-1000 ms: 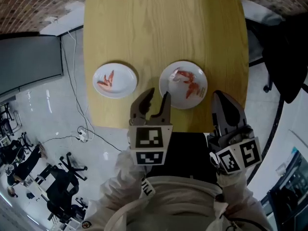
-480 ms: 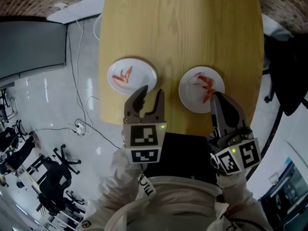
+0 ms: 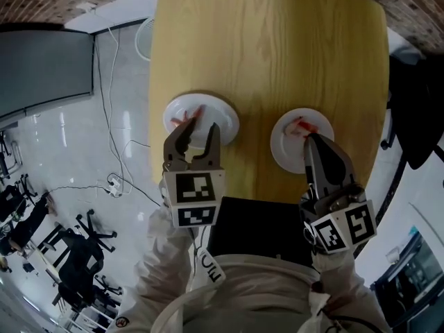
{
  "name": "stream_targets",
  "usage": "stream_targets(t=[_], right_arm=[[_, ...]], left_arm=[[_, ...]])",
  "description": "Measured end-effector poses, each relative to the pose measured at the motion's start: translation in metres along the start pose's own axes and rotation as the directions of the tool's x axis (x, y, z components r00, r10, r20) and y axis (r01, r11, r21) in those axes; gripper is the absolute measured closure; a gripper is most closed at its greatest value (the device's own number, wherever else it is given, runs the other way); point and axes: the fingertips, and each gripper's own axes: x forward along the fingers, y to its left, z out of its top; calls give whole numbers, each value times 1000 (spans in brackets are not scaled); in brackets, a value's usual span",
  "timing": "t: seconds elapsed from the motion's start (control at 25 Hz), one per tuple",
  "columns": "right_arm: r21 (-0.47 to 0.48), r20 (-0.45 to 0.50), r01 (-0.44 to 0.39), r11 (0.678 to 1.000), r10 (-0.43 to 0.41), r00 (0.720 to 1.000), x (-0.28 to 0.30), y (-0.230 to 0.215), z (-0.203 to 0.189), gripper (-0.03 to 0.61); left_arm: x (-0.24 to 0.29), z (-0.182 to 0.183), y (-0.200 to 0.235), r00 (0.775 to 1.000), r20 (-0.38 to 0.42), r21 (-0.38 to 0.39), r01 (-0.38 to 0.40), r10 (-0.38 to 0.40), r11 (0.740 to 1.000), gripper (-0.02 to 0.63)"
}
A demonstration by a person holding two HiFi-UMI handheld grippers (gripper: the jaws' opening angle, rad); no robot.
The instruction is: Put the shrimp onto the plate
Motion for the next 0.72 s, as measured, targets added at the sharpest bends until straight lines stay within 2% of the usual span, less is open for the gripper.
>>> stream_targets(t=[0.24, 0.52, 0.72], right_arm=[[10, -13, 9, 1000, -8, 1000, 20, 10, -5, 554], [19, -20, 23, 1000, -23, 1000, 35, 16, -7, 554], [25, -29, 45, 999, -44, 999, 43, 16, -10, 554]], left_arm=[[14, -6, 16, 999, -31, 69, 33, -31, 997, 458], [23, -8, 29, 997, -46, 70, 60, -57, 996, 459], [29, -10, 26, 993, -52, 57, 113, -110, 992, 459]])
